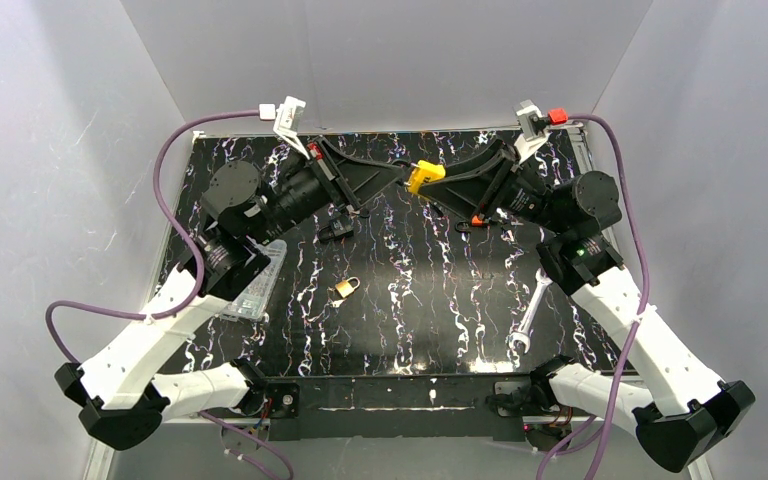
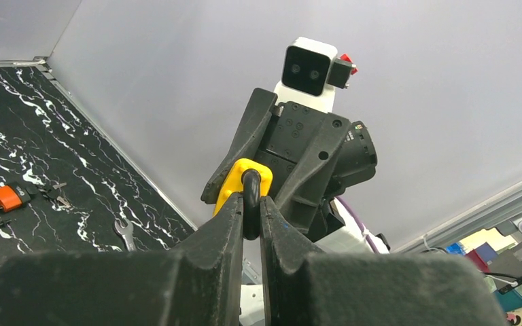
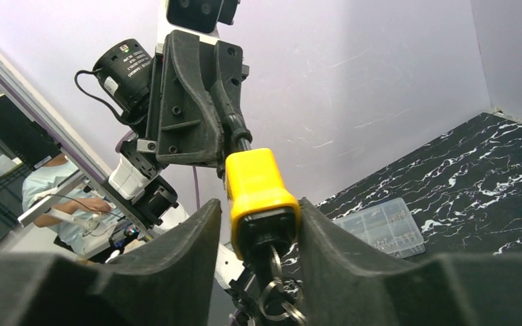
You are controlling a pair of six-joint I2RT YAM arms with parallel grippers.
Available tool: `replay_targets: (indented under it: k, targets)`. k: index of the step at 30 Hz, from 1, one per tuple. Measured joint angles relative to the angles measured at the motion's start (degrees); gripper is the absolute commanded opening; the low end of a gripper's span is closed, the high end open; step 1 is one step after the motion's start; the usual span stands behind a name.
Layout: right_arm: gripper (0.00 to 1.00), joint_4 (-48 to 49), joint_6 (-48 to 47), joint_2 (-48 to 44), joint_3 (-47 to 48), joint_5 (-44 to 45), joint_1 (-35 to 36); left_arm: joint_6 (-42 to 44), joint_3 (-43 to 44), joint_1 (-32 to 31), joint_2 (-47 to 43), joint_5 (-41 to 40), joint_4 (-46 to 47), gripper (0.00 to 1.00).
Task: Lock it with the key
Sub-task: Lock the lock.
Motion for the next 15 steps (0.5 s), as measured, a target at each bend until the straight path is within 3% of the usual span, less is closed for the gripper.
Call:
replay_targets:
  k: [4,7,10,15]
  targets:
    - [0.28,0.2,0.6,0.0,0.0,0.1,0.0,-0.4,-0.5,0.0,-0.8,-0.1,0.7,0.00]
    - [0.02,0.3,0.9,0.0,0.0,0.2,0.0,-0.4,-1.3,-0.1,-1.4,-0.1,1.4,0.00]
    - [0.01,-0.3,0.8,0.1,0.1,-0.2,0.0,-0.2,-2.3,-0.2,-2.0,-0.3,1.6,0.18]
    - [0.01,-2.9,0.4,0.8,1.0,-3.4,0.1,3.1,-5.1,-0.2,-5.6,-0.9,-0.6,0.37]
